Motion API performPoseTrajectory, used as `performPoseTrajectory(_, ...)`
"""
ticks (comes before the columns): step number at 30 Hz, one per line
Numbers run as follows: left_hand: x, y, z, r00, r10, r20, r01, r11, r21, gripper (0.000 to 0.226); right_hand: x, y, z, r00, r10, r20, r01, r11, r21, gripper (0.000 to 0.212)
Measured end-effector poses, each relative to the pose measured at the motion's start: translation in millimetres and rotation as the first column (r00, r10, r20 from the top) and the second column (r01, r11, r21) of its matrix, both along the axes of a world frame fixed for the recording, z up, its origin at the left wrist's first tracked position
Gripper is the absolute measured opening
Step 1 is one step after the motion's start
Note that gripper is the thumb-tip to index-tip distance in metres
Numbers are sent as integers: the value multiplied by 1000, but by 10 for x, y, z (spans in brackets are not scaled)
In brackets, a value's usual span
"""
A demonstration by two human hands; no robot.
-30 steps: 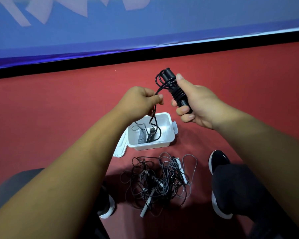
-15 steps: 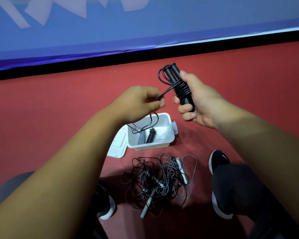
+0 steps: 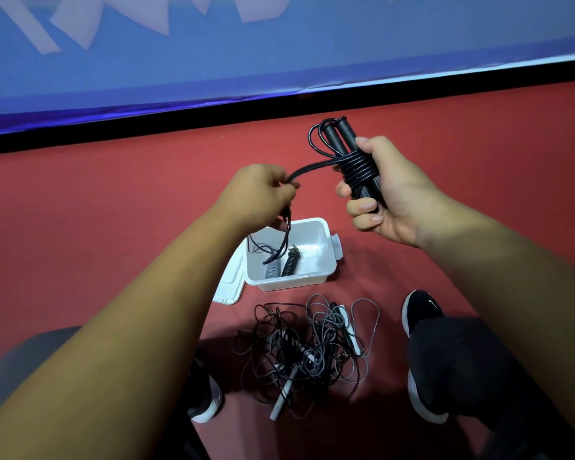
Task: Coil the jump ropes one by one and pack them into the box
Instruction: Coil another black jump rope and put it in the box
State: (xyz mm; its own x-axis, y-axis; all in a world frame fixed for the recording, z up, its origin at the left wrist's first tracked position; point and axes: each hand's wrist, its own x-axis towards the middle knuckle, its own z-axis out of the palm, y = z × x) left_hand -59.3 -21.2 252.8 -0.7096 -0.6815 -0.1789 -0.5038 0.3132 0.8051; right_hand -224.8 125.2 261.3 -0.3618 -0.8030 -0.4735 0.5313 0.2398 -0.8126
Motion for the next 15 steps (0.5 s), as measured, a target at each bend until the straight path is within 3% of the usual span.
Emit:
performPoseTrajectory(3, -15, 0, 86, 984, 57, -168, -14, 968, 250, 18, -51, -10, -41, 999, -53, -2, 53, 998, 35, 42)
performPoseTrajectory(6, 26, -30, 200, 957, 32, -288, 46, 964, 261, 18, -99, -23, -89, 996, -90, -18, 92, 993, 75, 44)
performPoseTrajectory(9, 72, -33, 262, 939, -63, -338, 139, 969, 205, 7, -104, -35, -108, 995, -95, -28, 97, 992, 85, 45)
performPoseTrajectory(11, 96, 7, 268, 919, -124, -373, 246, 922, 298, 6, -92, -46, -110, 995, -93, -39, 96, 992, 78, 44)
performPoseTrajectory(15, 91, 140, 301, 936, -178, -304, 315, 809, 496, 34, -64, -43, -102, 990, -88, -111, 94, 994, 53, 46)
